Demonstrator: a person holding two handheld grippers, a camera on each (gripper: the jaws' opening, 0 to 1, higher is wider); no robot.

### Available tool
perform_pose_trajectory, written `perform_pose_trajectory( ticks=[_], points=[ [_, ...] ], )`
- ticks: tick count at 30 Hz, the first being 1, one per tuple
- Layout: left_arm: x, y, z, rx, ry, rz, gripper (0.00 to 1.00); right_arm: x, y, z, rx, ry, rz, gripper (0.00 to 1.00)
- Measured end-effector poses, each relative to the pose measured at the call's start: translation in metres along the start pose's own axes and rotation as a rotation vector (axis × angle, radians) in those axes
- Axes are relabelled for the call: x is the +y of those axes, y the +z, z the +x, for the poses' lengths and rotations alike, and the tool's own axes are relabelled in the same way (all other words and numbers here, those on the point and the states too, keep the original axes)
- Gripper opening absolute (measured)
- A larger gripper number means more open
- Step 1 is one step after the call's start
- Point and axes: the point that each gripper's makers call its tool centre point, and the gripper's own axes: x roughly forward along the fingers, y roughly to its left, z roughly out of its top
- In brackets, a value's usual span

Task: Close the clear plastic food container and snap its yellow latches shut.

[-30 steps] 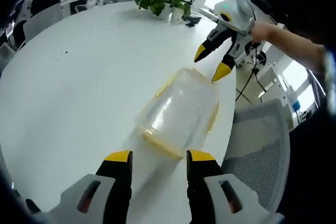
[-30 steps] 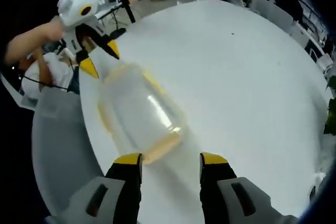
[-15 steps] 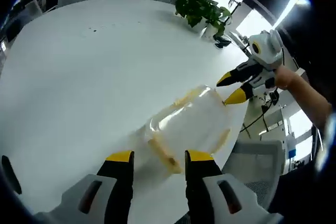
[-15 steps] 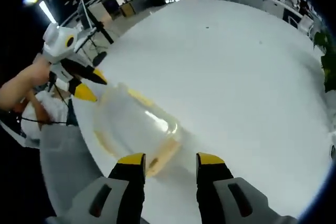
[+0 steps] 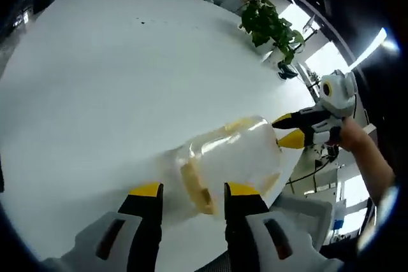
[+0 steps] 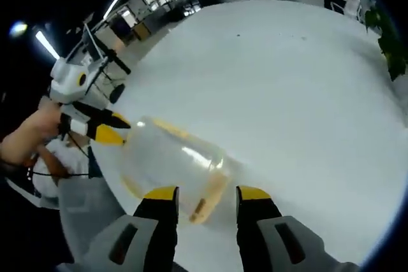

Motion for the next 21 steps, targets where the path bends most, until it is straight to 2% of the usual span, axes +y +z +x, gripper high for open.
perform_pose_trajectory(
  ticks=[4,8,10,16,21],
  points=[
    [0.0016,-0.0016,0.0045,-0.001,0.021,-0.020,0.35,0.0019,-0.0018,0.0016,-0.010,0.000,0.032,0.33],
    [0.0030,-0.0073,0.0069,-0.001,0.022,-0.042,0.34,0.0022,-0.0054,0.0039,0.004,-0.009,0.014,0.31],
    [0.0018,-0.0078,0.0076,-0.017,0.007,-0.081,0.35,0.0000,-0.0081,0.0042,0.012,-0.019,0.004,0.31],
    [0.0036,-0.0090,0.0077,-0.032,0.008,-0.095,0.36,0.0027,-0.0061,0.0082,-0.005,0.011,0.044,0.29],
    [-0.0040,-0.0079,0.0088,-0.037,-0.004,-0.079,0.28,0.0070,-0.0048,0.0093,0.008,-0.001,0.033,0.27]
  ],
)
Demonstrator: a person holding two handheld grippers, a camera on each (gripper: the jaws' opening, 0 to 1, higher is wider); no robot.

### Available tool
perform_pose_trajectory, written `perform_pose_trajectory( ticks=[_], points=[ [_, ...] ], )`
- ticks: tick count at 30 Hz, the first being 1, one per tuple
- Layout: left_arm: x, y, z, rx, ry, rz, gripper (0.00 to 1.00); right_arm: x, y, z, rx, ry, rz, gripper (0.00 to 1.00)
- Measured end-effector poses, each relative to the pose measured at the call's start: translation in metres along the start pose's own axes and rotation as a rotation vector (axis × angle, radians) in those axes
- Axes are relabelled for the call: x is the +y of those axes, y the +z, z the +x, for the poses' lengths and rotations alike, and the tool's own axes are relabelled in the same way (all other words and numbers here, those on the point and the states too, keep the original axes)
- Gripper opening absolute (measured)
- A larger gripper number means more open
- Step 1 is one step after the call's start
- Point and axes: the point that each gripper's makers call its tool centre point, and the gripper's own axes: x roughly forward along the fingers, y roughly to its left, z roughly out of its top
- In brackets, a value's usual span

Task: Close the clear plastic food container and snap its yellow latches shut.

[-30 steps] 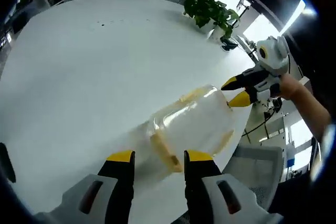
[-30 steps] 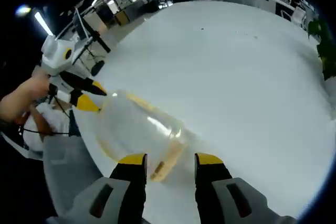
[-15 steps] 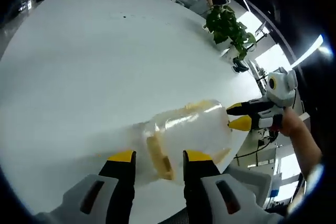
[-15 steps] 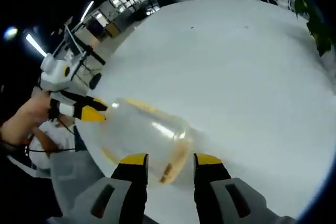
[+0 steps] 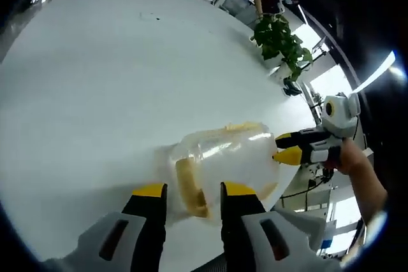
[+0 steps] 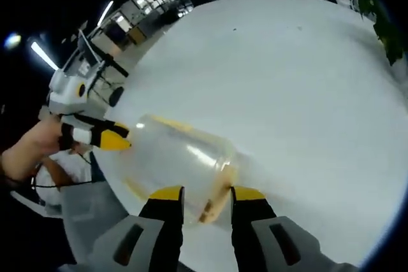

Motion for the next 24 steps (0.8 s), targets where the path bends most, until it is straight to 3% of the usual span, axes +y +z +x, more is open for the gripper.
perform_pose_trajectory(
  ticks=[8,24],
  points=[
    [-0.0040,-0.0029,0.0013,0.000,-0.027,-0.078,0.24,-0.0010,-0.0016,-0.0009,0.002,0.014,0.018,0.26],
    [-0.0046,-0.0043,0.0022,0.000,-0.053,-0.094,0.22,0.0009,-0.0019,0.0007,0.041,0.010,-0.010,0.24]
  ],
)
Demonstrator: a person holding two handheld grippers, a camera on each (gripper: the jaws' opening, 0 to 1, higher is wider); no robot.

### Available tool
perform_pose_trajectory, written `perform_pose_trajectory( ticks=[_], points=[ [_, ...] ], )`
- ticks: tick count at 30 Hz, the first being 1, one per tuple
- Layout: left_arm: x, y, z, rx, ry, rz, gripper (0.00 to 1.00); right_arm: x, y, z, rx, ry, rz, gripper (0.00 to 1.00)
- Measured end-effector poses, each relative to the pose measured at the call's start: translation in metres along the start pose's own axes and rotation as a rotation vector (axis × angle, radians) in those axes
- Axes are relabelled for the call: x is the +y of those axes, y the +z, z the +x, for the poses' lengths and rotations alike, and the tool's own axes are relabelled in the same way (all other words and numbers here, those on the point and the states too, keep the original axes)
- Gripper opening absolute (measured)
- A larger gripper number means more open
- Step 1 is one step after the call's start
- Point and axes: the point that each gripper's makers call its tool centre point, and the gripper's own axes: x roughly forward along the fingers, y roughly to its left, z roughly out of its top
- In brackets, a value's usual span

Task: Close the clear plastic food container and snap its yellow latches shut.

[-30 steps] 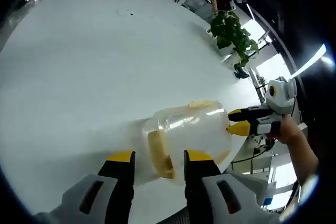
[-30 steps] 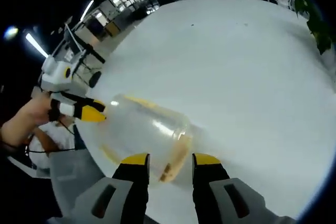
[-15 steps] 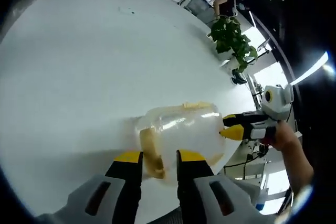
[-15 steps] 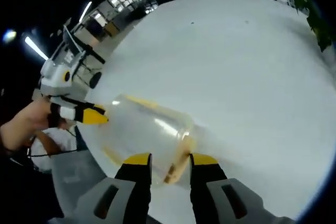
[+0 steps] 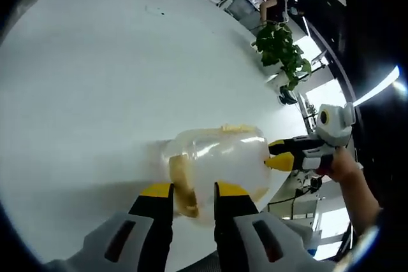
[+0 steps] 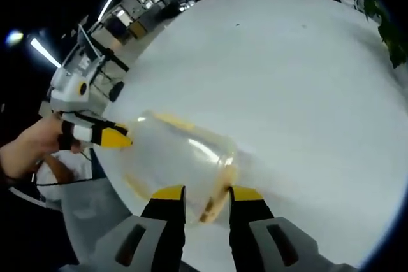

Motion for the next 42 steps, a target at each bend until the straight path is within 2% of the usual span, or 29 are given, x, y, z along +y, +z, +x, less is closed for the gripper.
perform_pose_trajectory(
  ticks=[5,6,9,11,12,13,14,16,26,32,34,39,42],
  points=[
    [0.002,-0.001,0.003,0.017,-0.001,-0.006,0.20,0.002,0.001,-0.001,0.000,0.006,0.004,0.23],
    [-0.003,0.005,0.006,0.002,-0.009,-0.063,0.20,0.002,0.001,-0.002,0.010,0.004,0.018,0.23],
    [-0.007,0.009,0.009,0.010,0.008,0.005,0.20,0.001,0.001,-0.001,0.033,-0.004,0.024,0.22],
    [-0.007,0.008,0.010,0.006,0.004,-0.006,0.20,0.001,0.001,0.000,0.039,-0.001,0.033,0.22],
    [-0.007,0.008,0.010,0.003,-0.002,-0.012,0.20,0.001,0.001,0.000,0.025,0.006,0.103,0.20],
    [-0.006,0.009,0.011,0.005,0.004,-0.014,0.20,0.009,-0.005,0.000,0.059,0.039,0.172,0.20],
    [-0.007,0.009,0.011,0.007,-0.002,-0.015,0.20,0.005,0.001,0.002,0.019,0.045,0.167,0.20],
    [-0.009,0.008,0.012,0.017,-0.001,-0.001,0.20,0.002,-0.001,0.001,0.000,0.061,0.159,0.20],
    [-0.011,0.000,0.010,0.004,0.000,0.000,0.21,0.002,0.000,0.001,0.014,0.062,0.141,0.22],
    [-0.011,-0.002,0.008,0.018,0.011,0.005,0.22,0.003,-0.001,0.001,0.009,0.017,0.109,0.22],
    [-0.010,-0.003,0.007,0.015,0.013,-0.002,0.22,0.002,-0.001,0.001,0.006,0.013,0.124,0.22],
    [-0.007,-0.003,0.006,0.017,-0.003,-0.040,0.24,-0.001,-0.001,0.000,0.004,0.044,0.135,0.23],
    [-0.004,-0.003,0.005,-0.001,-0.023,-0.062,0.26,-0.002,-0.001,0.000,-0.033,0.064,0.162,0.24]
  ],
)
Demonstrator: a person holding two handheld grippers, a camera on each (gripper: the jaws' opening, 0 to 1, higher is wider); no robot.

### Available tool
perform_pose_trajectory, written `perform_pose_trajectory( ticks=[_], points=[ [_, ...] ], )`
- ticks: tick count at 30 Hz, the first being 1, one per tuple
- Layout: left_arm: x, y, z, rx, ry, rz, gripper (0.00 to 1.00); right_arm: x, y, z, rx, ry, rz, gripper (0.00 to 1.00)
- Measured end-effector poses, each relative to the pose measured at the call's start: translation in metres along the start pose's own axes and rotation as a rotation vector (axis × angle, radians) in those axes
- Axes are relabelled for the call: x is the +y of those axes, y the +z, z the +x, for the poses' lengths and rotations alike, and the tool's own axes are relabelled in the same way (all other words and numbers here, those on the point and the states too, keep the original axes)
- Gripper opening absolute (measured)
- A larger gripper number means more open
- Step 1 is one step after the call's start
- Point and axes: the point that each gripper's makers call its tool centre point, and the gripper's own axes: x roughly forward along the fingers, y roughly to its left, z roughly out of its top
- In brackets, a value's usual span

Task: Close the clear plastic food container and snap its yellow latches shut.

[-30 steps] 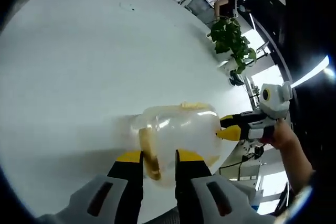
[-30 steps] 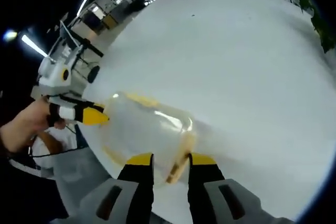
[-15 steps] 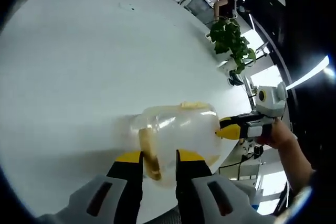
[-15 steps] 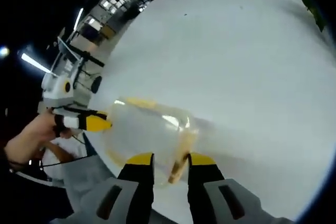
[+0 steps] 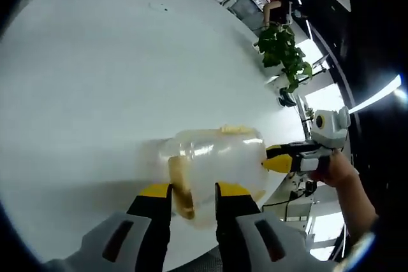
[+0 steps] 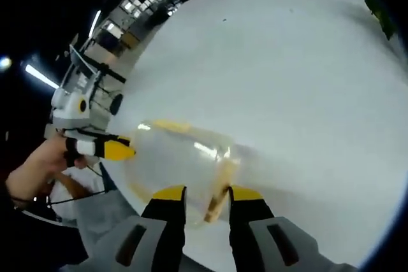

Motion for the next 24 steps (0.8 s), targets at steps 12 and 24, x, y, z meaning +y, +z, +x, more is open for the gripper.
perform_pose_trajectory(
  ticks=[12,24],
  points=[
    [-0.012,0.010,-0.008,-0.018,0.017,0.247,0.41,-0.001,0.025,-0.018,-0.101,0.004,-0.250,0.23],
    [-0.034,0.023,-0.011,0.014,0.039,0.641,0.40,0.021,0.028,-0.012,-0.050,0.019,-0.564,0.24]
  ],
)
